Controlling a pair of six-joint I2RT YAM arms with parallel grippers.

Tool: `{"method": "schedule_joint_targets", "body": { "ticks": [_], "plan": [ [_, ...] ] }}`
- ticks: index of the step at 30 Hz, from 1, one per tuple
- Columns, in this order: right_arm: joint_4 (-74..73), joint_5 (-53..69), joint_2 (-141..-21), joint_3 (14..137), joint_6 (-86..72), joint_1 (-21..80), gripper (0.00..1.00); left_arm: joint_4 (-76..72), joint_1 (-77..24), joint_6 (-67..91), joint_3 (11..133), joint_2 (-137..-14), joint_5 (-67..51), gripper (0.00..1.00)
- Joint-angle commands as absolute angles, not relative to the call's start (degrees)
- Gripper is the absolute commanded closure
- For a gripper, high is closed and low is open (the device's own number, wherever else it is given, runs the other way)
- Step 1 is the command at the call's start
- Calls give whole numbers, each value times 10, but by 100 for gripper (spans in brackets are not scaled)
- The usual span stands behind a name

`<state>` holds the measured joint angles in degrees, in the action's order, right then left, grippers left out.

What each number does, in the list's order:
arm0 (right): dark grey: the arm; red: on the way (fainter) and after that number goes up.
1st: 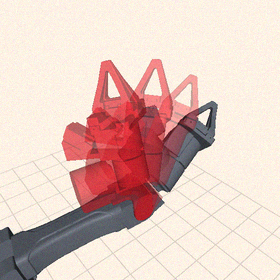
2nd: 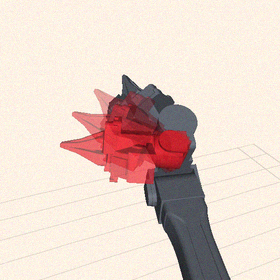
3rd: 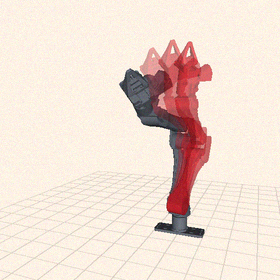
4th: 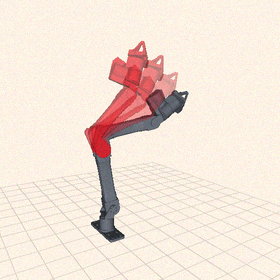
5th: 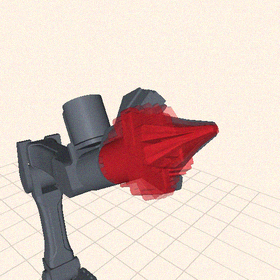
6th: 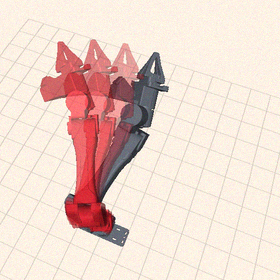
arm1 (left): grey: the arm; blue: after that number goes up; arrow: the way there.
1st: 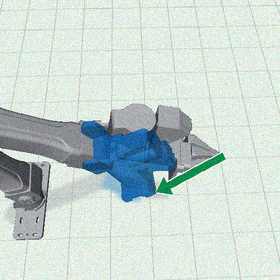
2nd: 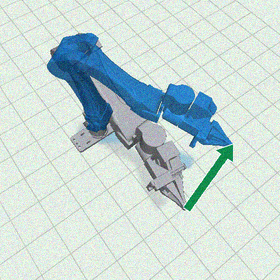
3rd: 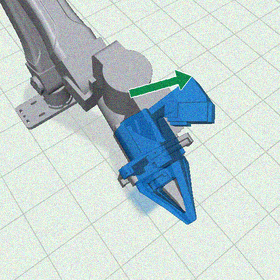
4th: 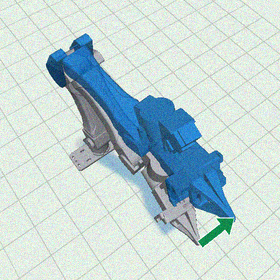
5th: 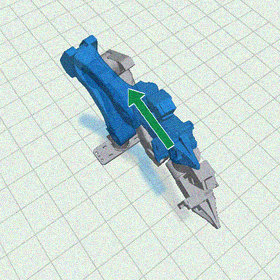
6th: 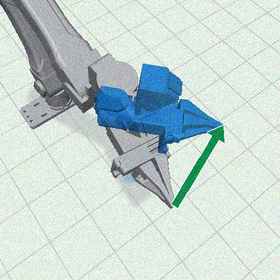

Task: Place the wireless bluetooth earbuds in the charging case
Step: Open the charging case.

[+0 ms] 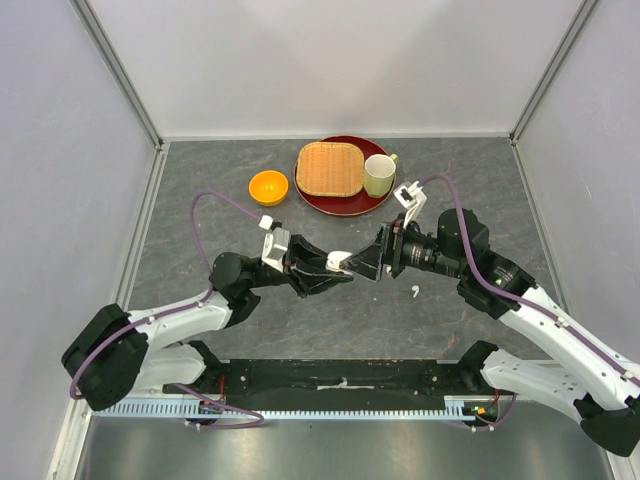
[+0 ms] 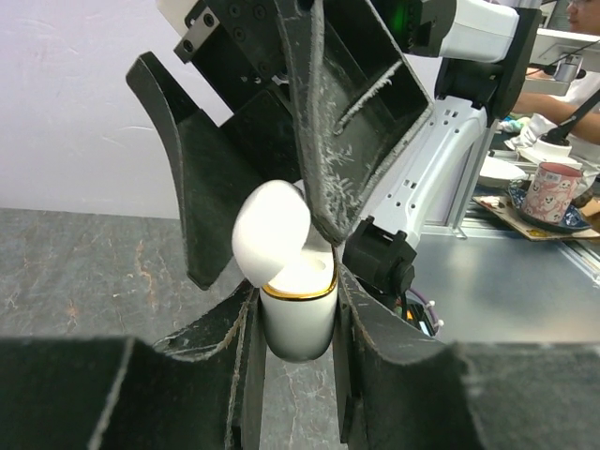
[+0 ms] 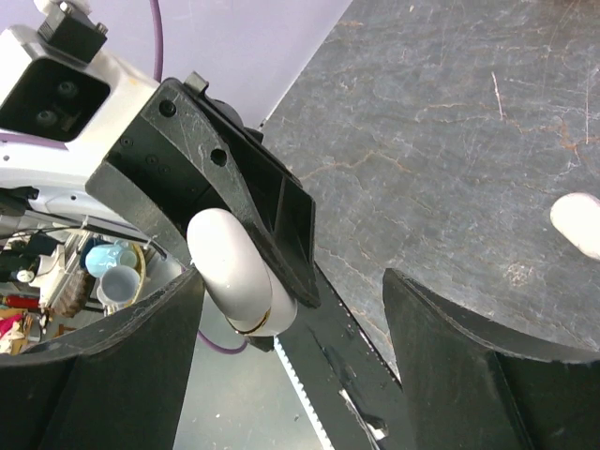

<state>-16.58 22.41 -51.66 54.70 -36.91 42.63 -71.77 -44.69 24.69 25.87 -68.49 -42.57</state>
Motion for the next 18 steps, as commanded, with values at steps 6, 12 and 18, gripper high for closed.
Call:
{"method": "schedule_joint_targets", "body": {
  "ticks": [6, 12, 18],
  "plan": [
    [-117, 200, -512, 558, -395, 425, 16, -676, -447, 212, 246, -635, -430, 98],
    [-108, 186, -505, 559, -404, 425, 15, -635, -447, 187, 223, -612, -397, 98],
    [-90, 171, -494, 559, -418, 425, 14, -603, -447, 159, 198, -571, -344, 98]
  ]
}}
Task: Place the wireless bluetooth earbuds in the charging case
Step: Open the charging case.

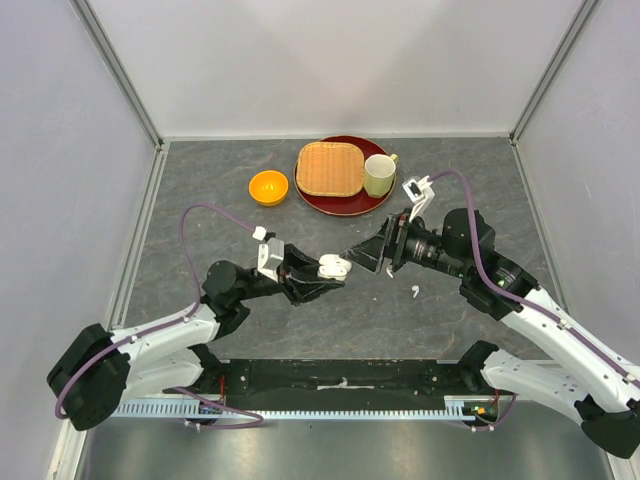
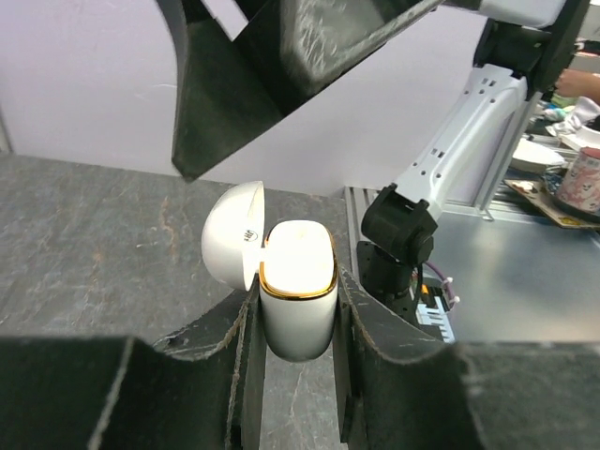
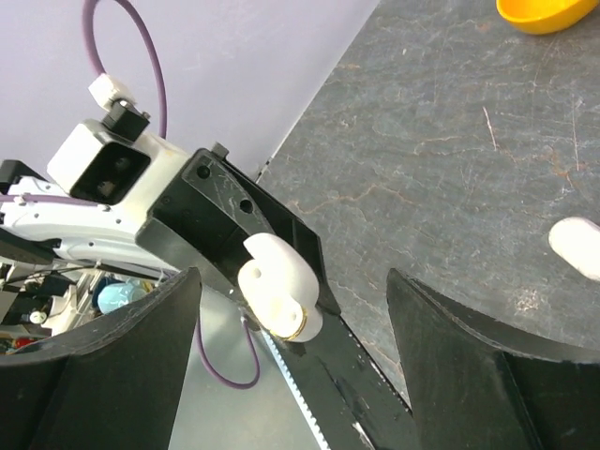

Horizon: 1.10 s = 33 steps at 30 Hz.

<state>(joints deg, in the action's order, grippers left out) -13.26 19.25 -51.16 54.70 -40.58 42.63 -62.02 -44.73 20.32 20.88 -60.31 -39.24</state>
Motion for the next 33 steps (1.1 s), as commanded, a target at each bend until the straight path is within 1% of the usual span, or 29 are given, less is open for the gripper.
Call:
{"method": "schedule_joint_targets", "body": {
  "ticks": [1, 4, 6, 7, 8, 10, 12, 16, 25, 33],
  "plan": [
    [-91, 163, -491, 559, -418, 425, 14, -591, -447, 150, 194, -564, -338, 98],
    [-96, 120, -481, 552, -428, 424, 12, -563, -447, 128, 185, -537, -317, 98],
    [-120, 42, -472, 550, -450, 420, 7, -549, -447, 120, 177, -524, -304, 98],
    [-160, 12, -470, 550, -458, 414, 6, -544, -447, 113, 175, -508, -301, 98],
    [-180, -52, -468, 551, -464, 410, 5, -534, -447, 111, 171, -501, -297, 98],
    [-242, -95, -468, 554, -490, 385, 2, -524, -447, 106, 164, -476, -287, 98],
    [-274, -112, -470, 558, -500, 362, 2, -509, -448, 105, 160, -460, -279, 98],
    [-318, -107, -489, 562, -485, 321, 2, -474, -447, 96, 158, -425, -273, 98],
    [-459, -158, -607, 635, -457, 278, 2, -448, -447, 90, 147, -356, -257, 98],
    [-476, -191, -618, 608, -436, 267, 2, -441, -448, 78, 142, -326, -246, 98]
  ]
}}
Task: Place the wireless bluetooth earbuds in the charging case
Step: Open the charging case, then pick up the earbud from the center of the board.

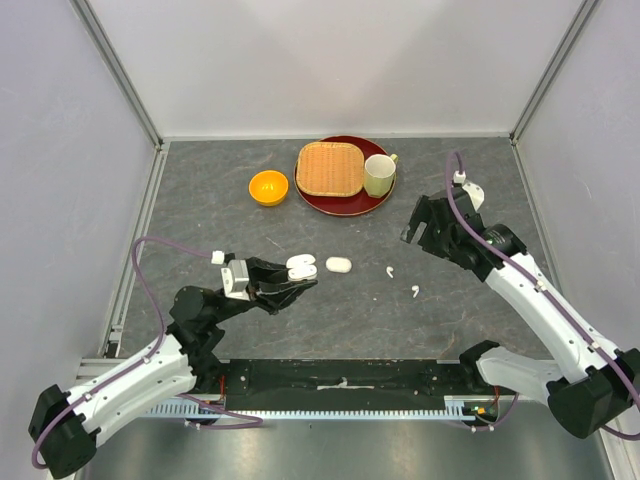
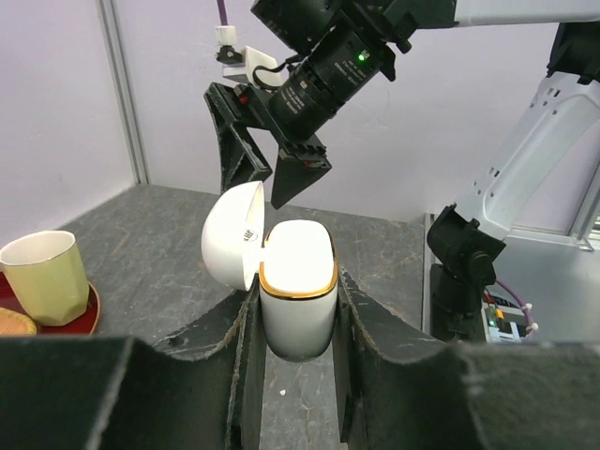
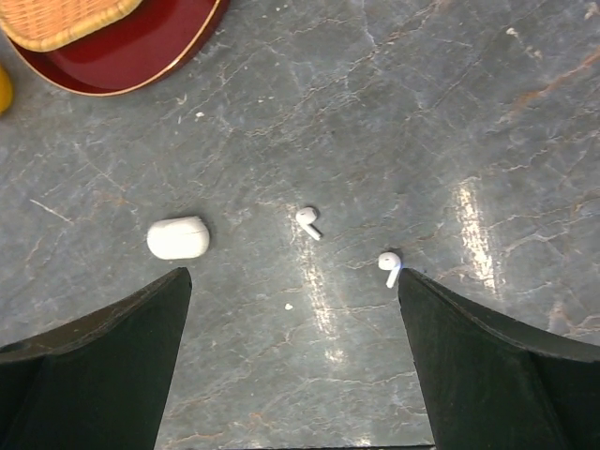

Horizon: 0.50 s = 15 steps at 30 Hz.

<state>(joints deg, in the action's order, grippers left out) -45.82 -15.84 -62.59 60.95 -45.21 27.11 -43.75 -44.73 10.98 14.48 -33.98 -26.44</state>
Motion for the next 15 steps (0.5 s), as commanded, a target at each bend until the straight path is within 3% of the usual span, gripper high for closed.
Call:
{"method": "schedule_joint_targets", "body": {
  "ticks": [1, 8, 15],
  "plan": [
    [-474, -192, -620, 600, -431, 267, 2, -439, -447, 77, 142, -322, -247, 98],
    [-468, -178, -643, 563, -427, 264, 6, -434, -448, 78, 138, -316, -244, 98],
    [-440, -161, -669, 503, -449, 239, 27, -431, -447, 82, 136, -312, -236, 98]
  ]
}}
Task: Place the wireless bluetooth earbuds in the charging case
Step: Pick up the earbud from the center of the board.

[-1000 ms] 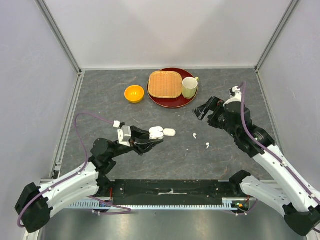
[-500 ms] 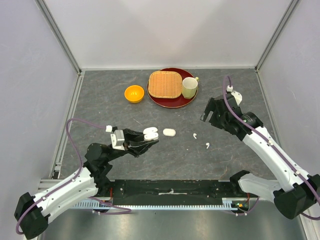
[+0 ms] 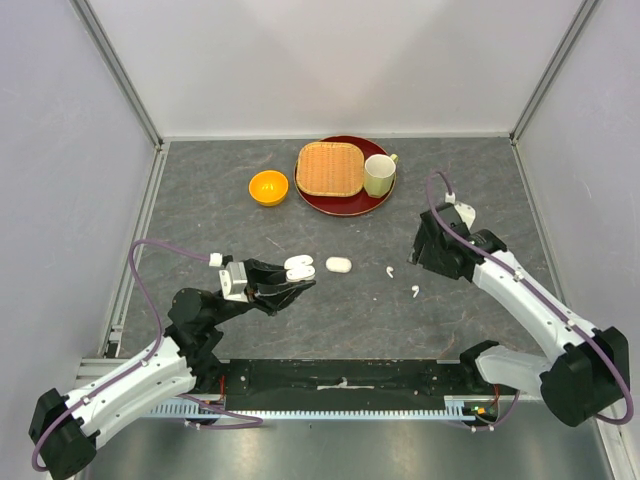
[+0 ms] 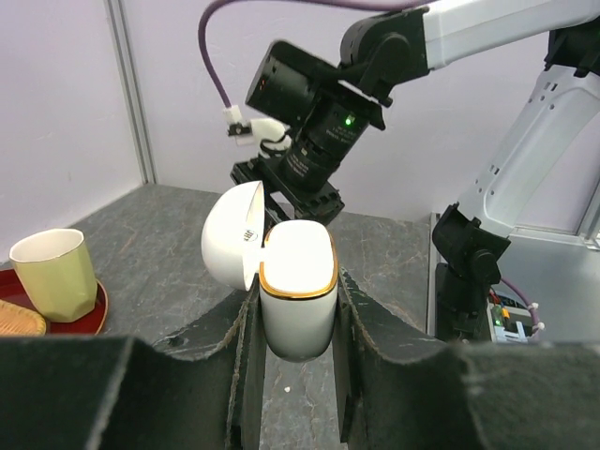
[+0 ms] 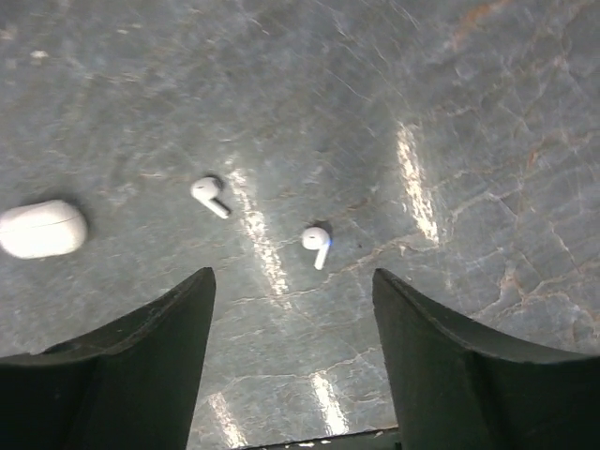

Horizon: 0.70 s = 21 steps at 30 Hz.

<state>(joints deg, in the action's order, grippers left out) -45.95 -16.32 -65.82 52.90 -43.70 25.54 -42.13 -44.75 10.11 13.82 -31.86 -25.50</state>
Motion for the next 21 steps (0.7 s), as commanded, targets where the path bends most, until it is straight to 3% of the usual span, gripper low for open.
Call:
{"method": "schedule_joint_targets", "body": {
  "ticks": [1, 5, 8, 21],
  "plan": [
    [-432, -147, -673, 487, -448, 236, 29, -430, -448, 83, 135, -310, -231, 98],
    [-397, -111, -681, 451, -439, 228, 42, -426, -447, 80, 130, -306, -219, 98],
    [-365, -66, -688, 428, -429, 229, 46, -426, -447, 78, 129, -308, -215, 98],
    [-326, -87, -744, 409, -403, 229, 48, -429, -447, 82, 134, -325, -218, 98]
  ]
}}
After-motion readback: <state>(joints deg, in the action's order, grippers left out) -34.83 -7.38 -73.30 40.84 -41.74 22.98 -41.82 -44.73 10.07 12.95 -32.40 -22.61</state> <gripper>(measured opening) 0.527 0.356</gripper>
